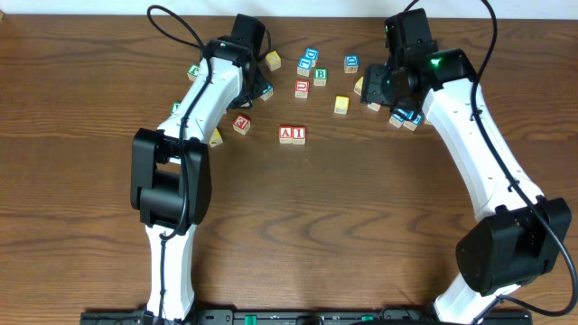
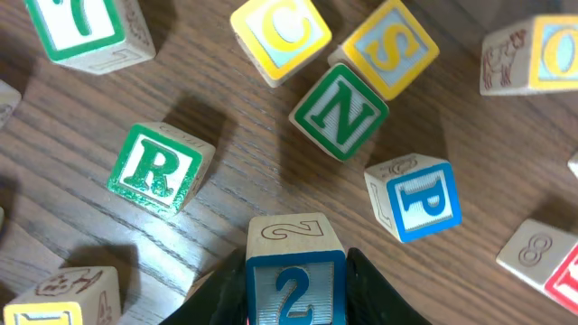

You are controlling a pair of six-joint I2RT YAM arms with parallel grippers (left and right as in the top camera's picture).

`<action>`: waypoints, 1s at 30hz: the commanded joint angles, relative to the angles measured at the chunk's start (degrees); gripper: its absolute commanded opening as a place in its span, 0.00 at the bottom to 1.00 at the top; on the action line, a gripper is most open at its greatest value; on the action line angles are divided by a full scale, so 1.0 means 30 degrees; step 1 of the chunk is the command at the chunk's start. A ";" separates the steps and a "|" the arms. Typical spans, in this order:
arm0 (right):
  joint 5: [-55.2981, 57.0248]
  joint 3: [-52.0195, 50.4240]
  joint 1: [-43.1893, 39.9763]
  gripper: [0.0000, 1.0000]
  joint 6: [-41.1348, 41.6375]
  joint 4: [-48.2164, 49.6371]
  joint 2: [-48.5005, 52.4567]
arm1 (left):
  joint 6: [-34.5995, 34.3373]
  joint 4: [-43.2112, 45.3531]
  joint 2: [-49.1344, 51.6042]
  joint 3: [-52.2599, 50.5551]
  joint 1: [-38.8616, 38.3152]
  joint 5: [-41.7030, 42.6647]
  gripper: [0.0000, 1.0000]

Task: Spell out AI2
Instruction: 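Lower the left gripper onto the blue 2 block and grasp, then lift the blue 2 block and carry it right toward the AI blocks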

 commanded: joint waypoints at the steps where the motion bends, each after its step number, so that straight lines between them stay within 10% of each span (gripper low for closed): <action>1: 0.0627 -0.0051 0.0022 0.64 -0.0117 0.0168 0.0058 | 0.2084 -0.0073 -0.1180 0.0095 -0.0357 -0.0044 0.29; 30: 0.1144 -0.0051 -0.4160 0.67 -0.0117 -0.0634 0.0058 | 0.4102 -0.0823 -0.0816 -0.0117 -0.8109 -0.0066 0.29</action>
